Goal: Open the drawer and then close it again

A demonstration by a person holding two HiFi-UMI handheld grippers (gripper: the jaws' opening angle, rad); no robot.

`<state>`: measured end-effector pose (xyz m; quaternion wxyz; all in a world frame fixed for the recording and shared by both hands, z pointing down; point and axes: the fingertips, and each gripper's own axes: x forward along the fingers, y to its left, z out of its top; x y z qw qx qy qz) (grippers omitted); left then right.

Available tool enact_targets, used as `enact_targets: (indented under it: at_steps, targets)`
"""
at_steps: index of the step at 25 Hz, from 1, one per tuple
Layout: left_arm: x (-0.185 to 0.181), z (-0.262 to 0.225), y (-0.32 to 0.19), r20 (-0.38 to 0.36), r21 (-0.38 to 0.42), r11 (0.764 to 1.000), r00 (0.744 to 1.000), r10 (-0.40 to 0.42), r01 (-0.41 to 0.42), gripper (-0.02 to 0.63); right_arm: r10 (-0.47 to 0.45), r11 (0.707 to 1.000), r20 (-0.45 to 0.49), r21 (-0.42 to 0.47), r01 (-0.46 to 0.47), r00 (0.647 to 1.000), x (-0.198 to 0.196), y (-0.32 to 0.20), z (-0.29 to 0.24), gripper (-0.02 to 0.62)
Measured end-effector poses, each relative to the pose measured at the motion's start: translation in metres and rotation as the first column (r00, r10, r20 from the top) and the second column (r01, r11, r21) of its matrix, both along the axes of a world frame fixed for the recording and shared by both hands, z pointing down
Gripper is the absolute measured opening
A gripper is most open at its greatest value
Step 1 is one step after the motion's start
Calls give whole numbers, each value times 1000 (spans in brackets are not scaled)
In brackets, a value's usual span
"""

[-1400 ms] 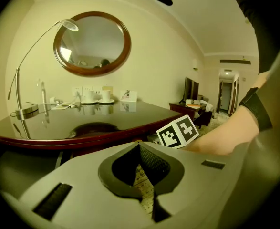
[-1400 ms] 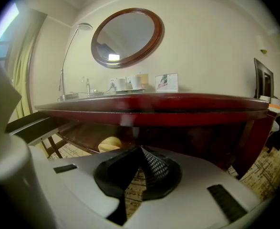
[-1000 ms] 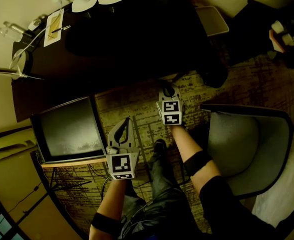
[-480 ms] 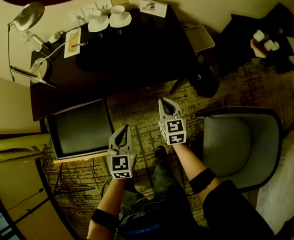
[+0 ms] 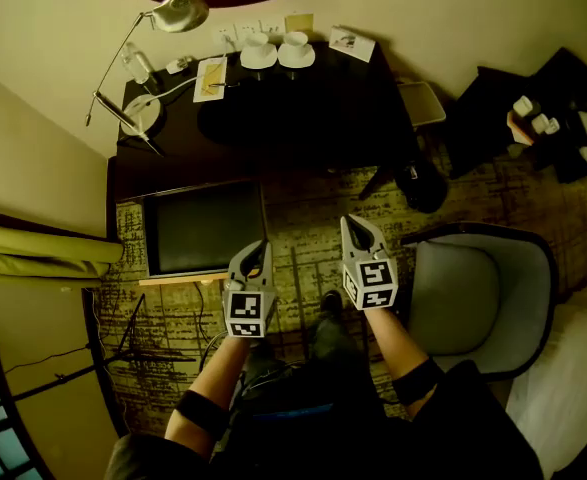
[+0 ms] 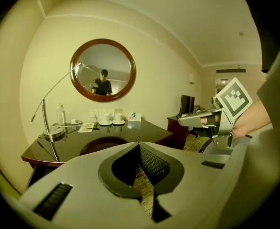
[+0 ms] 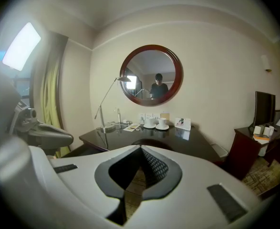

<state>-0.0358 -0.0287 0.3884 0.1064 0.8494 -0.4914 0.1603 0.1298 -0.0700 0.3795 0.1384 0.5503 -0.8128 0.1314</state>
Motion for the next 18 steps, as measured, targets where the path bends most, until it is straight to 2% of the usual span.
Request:
enact_targets:
  at_steps: [8, 18]
  targets:
    - [-65, -30, 31, -31, 19, 1000, 999, -25, 25, 2, -36, 999, 33, 16, 36, 999, -58, 48, -29, 2]
    - [-86, -39, 54, -2, 58, 998, 1000, -1, 1, 2, -103, 994, 37, 38, 101, 994, -110, 57, -42, 2]
